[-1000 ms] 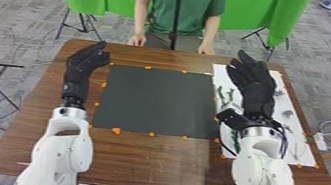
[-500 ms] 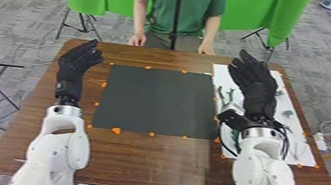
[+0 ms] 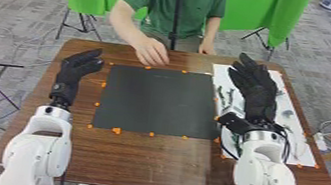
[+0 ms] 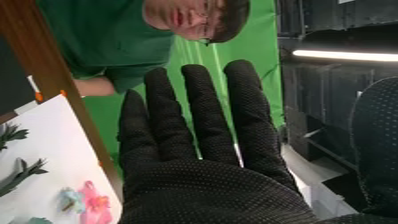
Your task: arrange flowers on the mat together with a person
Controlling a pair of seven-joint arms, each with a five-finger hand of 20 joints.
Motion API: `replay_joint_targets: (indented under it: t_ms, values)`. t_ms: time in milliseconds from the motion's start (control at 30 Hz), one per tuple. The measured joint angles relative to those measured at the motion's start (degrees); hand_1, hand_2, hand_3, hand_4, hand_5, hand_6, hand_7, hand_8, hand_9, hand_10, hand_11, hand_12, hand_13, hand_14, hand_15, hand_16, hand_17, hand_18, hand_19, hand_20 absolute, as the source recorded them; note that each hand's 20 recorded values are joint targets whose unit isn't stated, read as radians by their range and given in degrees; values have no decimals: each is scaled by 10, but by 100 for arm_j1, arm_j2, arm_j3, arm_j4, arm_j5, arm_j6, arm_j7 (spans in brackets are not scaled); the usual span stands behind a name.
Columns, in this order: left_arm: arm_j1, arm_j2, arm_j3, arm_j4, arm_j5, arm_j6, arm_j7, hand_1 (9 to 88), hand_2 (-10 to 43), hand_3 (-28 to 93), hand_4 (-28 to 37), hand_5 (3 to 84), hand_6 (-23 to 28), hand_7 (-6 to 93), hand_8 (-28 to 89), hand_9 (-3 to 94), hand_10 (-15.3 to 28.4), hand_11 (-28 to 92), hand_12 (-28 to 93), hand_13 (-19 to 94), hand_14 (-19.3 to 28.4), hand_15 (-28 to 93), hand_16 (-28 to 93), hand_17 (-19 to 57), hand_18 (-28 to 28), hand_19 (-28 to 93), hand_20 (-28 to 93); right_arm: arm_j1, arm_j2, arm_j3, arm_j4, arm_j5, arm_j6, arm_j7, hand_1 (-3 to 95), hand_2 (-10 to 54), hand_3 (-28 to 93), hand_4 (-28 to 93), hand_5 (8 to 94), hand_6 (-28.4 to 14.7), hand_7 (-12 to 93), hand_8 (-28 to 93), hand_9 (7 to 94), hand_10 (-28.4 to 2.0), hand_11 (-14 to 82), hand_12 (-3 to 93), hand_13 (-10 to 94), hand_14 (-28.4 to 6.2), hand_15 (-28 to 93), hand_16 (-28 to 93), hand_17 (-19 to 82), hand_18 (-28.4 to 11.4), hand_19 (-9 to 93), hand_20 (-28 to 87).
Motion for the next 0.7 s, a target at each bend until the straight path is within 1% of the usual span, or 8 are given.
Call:
replay_joint_targets:
  t_ms: [67,100,133,267,300,333,467,700]
  values:
    - [1,1,29,20,-23,47,105,347,-50,602,-111,447,65,129,-57,445,145,209,140,342,201,259,-4,1,157,239,192,-3,5,-5,3,-5,0,2,120,12,703,-152,471,-26,121,-73,470,-155,59,160,358,-174,101,224,166,-158,56,230]
    - [-3,6,62,47,-40,94,203,347,-50,604,-112,449,64,132,-59,448,144,212,140,344,201,260,-4,2,157,238,192,-3,9,-9,8,-5,-2,-1,120,12,703,-152,471,-27,121,-73,470,-156,59,160,358,-173,101,224,166,-155,53,230]
    - [-11,14,111,85,-62,169,338,348,-51,605,-113,450,63,134,-60,450,144,214,139,346,200,262,-4,3,157,238,193,-1,12,-13,15,-5,-6,-8,119,11,703,-152,471,-27,121,-73,471,-156,59,161,358,-172,102,224,167,-154,52,230]
    - [-78,64,384,323,-215,615,1038,350,-54,610,-114,457,60,145,-63,458,143,222,139,355,197,267,-5,8,156,235,194,18,30,-34,46,-5,-32,-25,120,9,704,-153,472,-27,120,-73,468,-157,59,162,357,-167,101,223,169,-150,45,230]
    - [-95,72,430,363,-252,695,1146,351,-54,610,-116,457,60,147,-64,460,143,224,139,357,197,268,-5,11,155,234,194,23,34,-40,51,-5,-38,-26,121,9,705,-153,471,-27,121,-73,468,-157,58,162,357,-165,100,221,173,-144,37,229]
    - [-109,75,461,386,-282,742,1204,350,-54,611,-116,458,60,148,-66,462,143,225,138,359,197,269,-6,13,154,233,194,28,39,-48,53,-5,-40,-26,122,9,704,-153,472,-28,120,-73,467,-157,58,162,357,-162,100,220,175,-141,32,229]
    - [-148,76,509,401,-360,768,1196,352,-53,610,-118,459,60,150,-69,463,143,227,135,360,197,272,-9,16,152,230,197,37,45,-68,54,-8,-39,-26,125,8,703,-154,471,-29,120,-73,467,-160,58,162,356,-161,101,218,176,-135,20,231]
    - [-169,76,517,401,-389,749,1134,352,-51,610,-119,460,60,151,-69,463,143,228,134,360,197,275,-11,16,153,232,201,38,47,-94,56,-9,-25,-23,126,6,708,-153,472,-30,120,-74,468,-159,58,162,350,-143,97,206,177,-135,18,236]
